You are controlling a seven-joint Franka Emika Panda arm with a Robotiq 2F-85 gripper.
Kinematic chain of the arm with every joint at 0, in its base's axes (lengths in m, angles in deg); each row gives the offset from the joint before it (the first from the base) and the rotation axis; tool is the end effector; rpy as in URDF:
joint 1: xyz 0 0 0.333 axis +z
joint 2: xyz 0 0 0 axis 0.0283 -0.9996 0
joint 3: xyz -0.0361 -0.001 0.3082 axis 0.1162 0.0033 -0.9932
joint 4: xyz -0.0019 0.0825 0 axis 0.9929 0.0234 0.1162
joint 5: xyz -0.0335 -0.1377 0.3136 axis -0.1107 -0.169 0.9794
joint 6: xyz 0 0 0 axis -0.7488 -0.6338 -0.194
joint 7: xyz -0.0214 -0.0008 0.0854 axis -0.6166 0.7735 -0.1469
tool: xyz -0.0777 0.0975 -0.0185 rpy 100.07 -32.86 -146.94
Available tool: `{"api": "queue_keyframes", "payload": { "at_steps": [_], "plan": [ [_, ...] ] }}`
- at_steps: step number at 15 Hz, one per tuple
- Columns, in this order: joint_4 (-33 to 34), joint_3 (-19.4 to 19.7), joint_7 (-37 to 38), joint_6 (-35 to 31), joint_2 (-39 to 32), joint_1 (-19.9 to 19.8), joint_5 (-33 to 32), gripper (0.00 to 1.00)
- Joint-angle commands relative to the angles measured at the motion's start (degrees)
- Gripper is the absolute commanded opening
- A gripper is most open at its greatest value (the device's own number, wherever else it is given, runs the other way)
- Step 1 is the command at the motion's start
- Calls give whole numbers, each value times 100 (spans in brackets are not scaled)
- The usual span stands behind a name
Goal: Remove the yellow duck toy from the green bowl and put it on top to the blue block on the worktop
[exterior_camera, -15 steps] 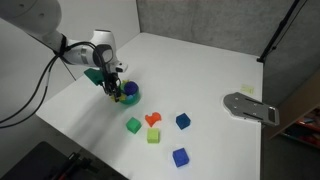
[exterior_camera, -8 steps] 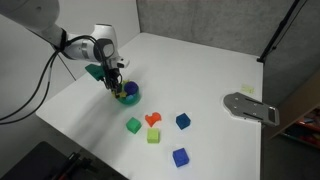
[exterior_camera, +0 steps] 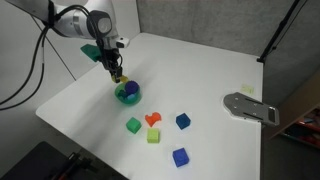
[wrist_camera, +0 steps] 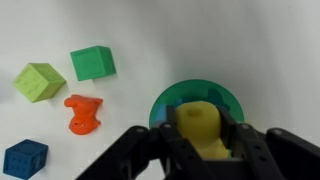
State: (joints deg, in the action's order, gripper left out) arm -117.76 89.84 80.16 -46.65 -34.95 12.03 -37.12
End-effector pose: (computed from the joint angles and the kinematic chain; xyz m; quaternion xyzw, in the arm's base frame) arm 0.5538 0.1349 0.2403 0.9761 -0.1914 -0.0973 0.0329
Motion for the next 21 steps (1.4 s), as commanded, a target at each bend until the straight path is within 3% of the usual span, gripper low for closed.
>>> {"api": "queue_keyframes", "payload": {
  "at_steps": [1,10,21],
  "plan": [
    [-57,92,-95,352,379,-208,-53,18],
    [-86,634,13,593,389,-803,-427,18],
    [1,1418,198,617,-90,-1486,-763,18]
  ]
}}
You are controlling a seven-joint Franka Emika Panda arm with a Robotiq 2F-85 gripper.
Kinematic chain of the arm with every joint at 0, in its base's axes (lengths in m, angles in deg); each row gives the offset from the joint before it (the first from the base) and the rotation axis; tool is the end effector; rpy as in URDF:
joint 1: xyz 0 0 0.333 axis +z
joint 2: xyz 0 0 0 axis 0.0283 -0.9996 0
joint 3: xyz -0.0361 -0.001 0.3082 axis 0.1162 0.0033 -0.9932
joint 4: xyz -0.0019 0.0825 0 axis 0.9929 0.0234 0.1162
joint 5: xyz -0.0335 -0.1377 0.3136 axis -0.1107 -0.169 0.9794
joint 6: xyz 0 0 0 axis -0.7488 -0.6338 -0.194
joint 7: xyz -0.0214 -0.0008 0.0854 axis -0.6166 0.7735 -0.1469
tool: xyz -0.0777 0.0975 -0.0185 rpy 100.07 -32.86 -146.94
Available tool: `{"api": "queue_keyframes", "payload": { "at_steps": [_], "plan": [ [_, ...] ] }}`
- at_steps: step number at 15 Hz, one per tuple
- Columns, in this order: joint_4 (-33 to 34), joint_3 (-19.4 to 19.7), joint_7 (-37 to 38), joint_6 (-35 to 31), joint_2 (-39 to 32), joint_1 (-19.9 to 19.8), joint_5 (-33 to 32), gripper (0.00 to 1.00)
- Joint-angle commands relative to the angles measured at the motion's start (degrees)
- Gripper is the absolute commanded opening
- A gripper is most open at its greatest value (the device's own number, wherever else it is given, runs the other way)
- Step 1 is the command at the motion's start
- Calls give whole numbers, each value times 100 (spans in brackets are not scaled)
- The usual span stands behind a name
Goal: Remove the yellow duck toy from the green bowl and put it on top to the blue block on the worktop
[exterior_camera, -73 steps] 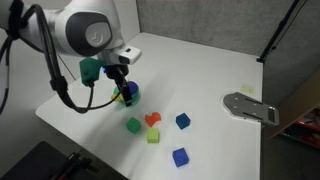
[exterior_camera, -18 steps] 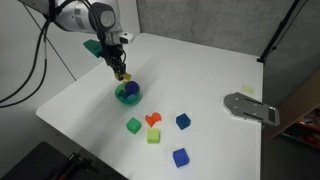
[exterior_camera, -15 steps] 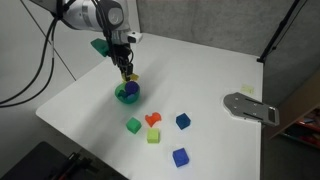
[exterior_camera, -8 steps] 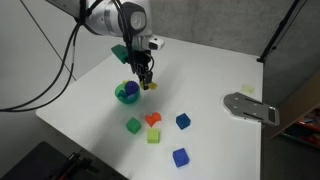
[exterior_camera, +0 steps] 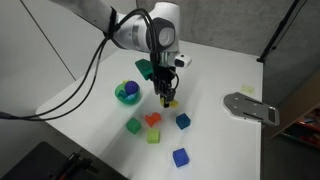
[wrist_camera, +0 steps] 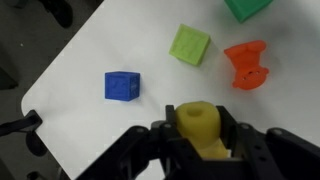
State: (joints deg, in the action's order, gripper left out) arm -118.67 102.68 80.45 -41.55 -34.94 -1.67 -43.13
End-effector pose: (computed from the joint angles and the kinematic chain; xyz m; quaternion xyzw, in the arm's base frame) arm 0.5389 -0.1253 0.2373 0.9114 -0.3742 -0.1298 0.1119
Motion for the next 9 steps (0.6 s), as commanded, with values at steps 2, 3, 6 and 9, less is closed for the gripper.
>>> {"api": "queue_keyframes", "payload": {
  "at_steps": [2,3,6,9],
  "plan": [
    [126,275,244,115,-202,-203,-254,18],
    [144,337,290,107,-259,-239,-297,18],
    [287,493,505,143,-513,-290,-463,18],
    [434,568,692,177,-782,-348,-498,18]
  ]
}}
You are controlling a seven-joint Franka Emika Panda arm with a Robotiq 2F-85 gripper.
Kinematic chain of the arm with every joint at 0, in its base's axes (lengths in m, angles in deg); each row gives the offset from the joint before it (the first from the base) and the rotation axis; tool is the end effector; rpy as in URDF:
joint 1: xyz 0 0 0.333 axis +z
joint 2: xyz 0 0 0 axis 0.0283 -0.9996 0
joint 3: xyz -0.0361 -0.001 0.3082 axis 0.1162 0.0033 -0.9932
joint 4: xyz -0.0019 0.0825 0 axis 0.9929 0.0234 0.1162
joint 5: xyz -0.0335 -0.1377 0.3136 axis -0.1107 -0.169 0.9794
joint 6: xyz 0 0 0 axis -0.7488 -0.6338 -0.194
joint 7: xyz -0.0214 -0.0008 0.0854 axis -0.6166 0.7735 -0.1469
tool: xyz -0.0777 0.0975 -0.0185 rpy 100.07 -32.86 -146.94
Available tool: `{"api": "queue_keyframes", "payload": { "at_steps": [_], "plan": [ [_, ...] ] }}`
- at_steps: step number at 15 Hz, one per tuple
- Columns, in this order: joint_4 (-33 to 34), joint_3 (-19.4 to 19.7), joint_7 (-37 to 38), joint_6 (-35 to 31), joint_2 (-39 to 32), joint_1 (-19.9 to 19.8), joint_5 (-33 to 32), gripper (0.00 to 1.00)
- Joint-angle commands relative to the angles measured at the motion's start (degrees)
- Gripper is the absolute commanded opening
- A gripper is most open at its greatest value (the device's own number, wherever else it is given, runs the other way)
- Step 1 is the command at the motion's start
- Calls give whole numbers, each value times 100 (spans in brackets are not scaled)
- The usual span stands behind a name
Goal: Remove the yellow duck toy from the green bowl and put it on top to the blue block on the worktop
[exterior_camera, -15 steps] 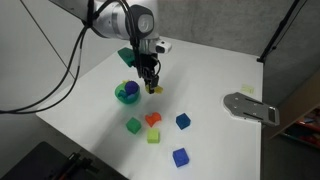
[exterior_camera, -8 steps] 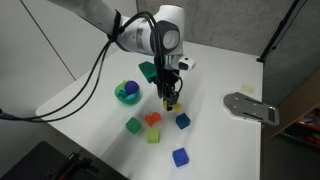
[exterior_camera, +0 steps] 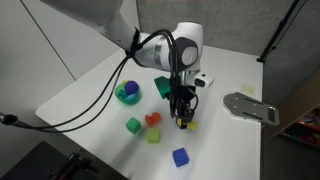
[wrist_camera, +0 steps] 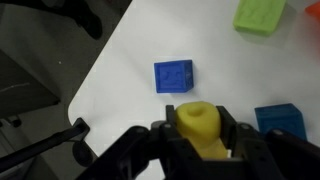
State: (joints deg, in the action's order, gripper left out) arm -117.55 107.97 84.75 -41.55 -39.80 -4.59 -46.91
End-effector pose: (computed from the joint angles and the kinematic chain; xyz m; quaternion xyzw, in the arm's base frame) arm 0.5137 -0.2042 0.2066 0.8676 -0.4430 -0.1495 0.1694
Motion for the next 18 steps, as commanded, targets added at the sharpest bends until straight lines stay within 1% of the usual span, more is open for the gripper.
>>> {"api": "queue_keyframes", "payload": {
  "at_steps": [1,7,11,18],
  "plan": [
    [373,57,329,182,-391,-51,-128,18],
    [777,34,610,323,-856,87,-132,18],
    [1071,-31,741,574,-1058,219,-118,18],
    [1558,-107,792,1361,-1347,364,-161,18]
  ]
}}
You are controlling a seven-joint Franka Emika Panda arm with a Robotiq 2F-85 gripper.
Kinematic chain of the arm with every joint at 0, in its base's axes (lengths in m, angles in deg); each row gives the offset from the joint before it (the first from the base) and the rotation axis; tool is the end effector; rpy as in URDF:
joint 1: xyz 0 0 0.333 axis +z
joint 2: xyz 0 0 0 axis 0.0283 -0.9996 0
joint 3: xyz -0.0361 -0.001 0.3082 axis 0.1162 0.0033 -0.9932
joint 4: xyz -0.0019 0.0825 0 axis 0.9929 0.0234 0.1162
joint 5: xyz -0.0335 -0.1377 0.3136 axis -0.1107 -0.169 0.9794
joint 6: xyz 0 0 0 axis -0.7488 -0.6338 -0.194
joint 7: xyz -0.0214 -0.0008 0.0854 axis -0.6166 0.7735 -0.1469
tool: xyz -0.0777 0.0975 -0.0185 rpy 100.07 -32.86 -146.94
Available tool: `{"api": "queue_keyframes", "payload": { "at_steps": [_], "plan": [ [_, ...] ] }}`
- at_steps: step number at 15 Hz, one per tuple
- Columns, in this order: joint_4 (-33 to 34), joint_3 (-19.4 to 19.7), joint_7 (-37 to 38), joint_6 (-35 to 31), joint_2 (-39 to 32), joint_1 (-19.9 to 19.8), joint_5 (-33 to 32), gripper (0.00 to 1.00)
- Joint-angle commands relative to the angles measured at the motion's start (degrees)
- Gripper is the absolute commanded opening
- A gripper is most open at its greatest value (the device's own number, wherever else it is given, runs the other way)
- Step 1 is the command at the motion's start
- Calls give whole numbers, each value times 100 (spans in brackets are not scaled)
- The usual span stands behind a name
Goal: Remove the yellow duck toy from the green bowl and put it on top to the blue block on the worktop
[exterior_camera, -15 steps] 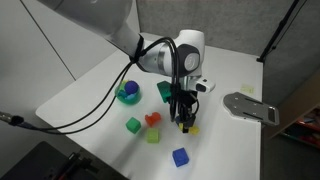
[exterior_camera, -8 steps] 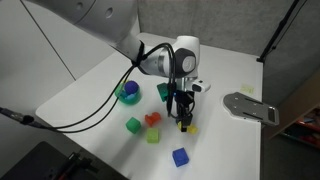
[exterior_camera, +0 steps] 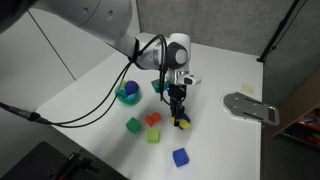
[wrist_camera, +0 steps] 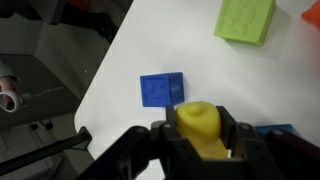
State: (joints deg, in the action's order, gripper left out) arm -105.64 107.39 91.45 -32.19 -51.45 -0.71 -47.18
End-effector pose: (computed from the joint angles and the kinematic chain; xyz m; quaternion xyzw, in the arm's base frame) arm 0.5461 -0.1675 0.1560 0.8414 -0.4475 -0.1949 0.2319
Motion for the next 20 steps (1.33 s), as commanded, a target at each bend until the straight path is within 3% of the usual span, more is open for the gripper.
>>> {"api": "queue_keyframes", "payload": {
  "at_steps": [1,15,16,20],
  "plan": [
    [437,-45,124,521,-243,-20,-150,18],
    [2187,-54,410,1597,-1262,-73,-192,18],
    [2265,-59,417,1652,-1294,-76,-196,65],
    [2419,-77,367,1800,-1288,-45,-232,91]
  ]
}}
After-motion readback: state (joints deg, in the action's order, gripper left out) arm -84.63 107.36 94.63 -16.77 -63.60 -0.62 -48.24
